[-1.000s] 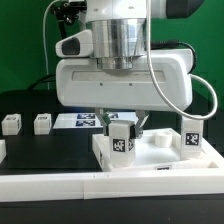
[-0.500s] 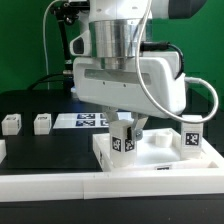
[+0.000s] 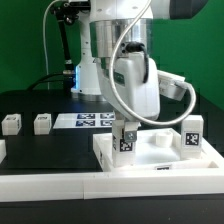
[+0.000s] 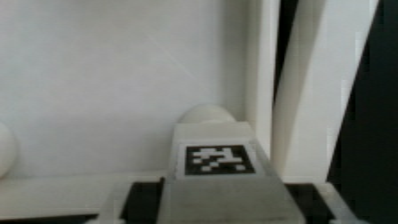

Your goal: Assemble square table

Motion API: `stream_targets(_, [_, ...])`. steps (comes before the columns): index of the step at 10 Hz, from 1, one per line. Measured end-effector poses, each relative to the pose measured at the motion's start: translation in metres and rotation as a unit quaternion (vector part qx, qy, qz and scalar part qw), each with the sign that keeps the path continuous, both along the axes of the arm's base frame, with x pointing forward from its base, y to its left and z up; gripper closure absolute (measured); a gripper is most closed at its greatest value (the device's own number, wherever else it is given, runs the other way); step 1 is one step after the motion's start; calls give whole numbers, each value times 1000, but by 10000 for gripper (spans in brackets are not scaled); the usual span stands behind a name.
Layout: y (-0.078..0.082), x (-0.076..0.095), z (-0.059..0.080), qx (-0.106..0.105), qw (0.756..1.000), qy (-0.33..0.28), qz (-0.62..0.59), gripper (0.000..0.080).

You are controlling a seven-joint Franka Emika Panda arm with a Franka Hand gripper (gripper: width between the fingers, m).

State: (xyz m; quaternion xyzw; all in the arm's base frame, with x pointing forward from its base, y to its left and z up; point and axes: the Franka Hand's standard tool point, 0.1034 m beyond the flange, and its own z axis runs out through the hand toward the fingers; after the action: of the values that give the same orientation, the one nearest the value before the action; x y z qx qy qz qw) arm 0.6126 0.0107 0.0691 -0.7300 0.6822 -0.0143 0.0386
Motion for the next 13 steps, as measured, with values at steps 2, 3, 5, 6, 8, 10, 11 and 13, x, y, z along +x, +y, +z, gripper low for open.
stream_targets(2, [2, 0, 0, 6, 997, 2, -74, 508])
stream_targets(3, [2, 0, 0, 9, 994, 3, -109, 508])
stream_targets(5, [-1, 0, 0, 10, 990, 4, -139, 497])
stream_targets(6, [0, 0, 0, 10, 991, 4, -133, 497])
stream_targets(8, [-1, 0, 0, 6, 997, 2, -77, 281])
stream_targets(10, [-2, 0, 0, 2, 1000, -1, -12, 181])
stream_targets(11, [-2, 0, 0, -2, 999, -4, 52, 155])
stream_targets(13, [-2, 0, 0, -8, 992, -7, 129, 150])
